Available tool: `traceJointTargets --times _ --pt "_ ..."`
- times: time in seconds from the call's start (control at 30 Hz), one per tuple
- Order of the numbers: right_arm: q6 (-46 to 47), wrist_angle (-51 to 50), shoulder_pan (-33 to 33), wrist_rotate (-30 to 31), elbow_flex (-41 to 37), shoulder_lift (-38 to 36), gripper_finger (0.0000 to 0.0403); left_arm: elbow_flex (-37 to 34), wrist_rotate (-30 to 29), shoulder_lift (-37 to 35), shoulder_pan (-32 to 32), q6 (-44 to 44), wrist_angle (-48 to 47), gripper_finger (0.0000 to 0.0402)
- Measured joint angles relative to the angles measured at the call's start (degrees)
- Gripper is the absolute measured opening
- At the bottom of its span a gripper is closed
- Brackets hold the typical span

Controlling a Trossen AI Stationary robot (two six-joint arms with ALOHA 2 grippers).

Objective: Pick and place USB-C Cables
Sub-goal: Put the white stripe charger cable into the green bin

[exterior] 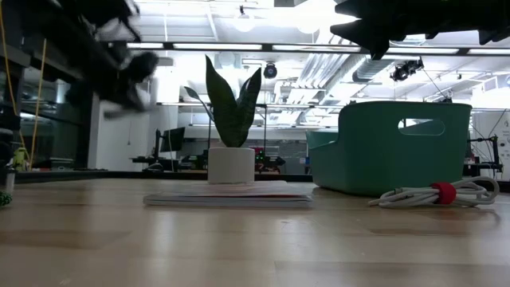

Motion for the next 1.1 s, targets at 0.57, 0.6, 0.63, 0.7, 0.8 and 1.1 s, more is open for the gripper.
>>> traceJointTargets --times 0.57,0.6,0.63,0.7,0.8,1.1 --pt "1.25 -0.09 0.0 0.0 0.0 0.0 0.022 6.28 15.86 -12.52 -3.37 37.83 6.16 0.0" --pt "1.05 -0.09 0.0 0.0 0.0 0.0 0.022 6.02 16.93 -12.3 -4.89 37.64 7.04 0.0" --pt "1.03 -0.12 0.01 0.0 0.0 0.0 0.022 4.98 17.59 -12.19 -6.72 37.34 9.52 0.0" --pt "1.01 -0.2 0.01 0.0 0.0 0.0 0.022 1.29 17.69 -12.11 -11.33 38.15 17.46 0.0" --pt "1.06 -0.2 0.0 0.0 0.0 0.0 0.022 -6.08 17.6 -11.41 -18.37 41.56 36.85 0.0" --pt "2.38 -0.03 -0.01 -1.49 0.02 0.0 0.022 -20.27 10.32 -0.38 -31.49 46.77 72.86 0.0"
